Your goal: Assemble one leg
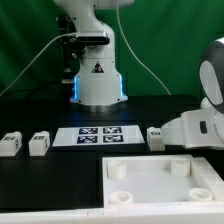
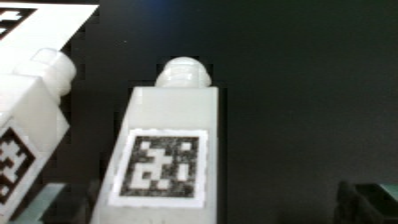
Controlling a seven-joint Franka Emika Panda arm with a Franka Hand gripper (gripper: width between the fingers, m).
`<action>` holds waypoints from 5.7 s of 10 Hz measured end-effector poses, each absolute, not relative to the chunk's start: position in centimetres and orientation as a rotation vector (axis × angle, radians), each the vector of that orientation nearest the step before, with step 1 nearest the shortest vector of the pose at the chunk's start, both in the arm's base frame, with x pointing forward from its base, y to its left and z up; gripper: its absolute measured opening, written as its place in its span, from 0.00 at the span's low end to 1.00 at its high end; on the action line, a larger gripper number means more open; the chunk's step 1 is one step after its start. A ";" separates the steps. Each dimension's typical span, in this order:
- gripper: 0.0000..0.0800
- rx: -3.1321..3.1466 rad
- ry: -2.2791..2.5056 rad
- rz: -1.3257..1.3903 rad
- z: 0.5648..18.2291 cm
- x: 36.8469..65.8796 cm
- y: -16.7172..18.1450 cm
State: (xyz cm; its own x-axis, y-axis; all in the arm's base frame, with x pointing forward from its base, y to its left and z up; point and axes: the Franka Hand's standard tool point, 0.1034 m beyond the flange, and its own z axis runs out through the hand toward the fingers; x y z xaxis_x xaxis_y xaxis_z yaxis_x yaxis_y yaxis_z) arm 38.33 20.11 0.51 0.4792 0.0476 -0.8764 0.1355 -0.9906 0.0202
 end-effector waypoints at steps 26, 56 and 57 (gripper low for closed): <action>0.37 3.101 0.229 -0.441 14.9 45.5 15.9; 0.37 3.146 0.405 0.629 11.7 63.2 11.2; 0.37 3.147 0.403 0.626 11.4 63.3 11.1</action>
Offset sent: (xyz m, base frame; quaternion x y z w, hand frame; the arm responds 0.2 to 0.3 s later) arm 0.0000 0.0000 0.0000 0.0000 0.0000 0.0000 1.0000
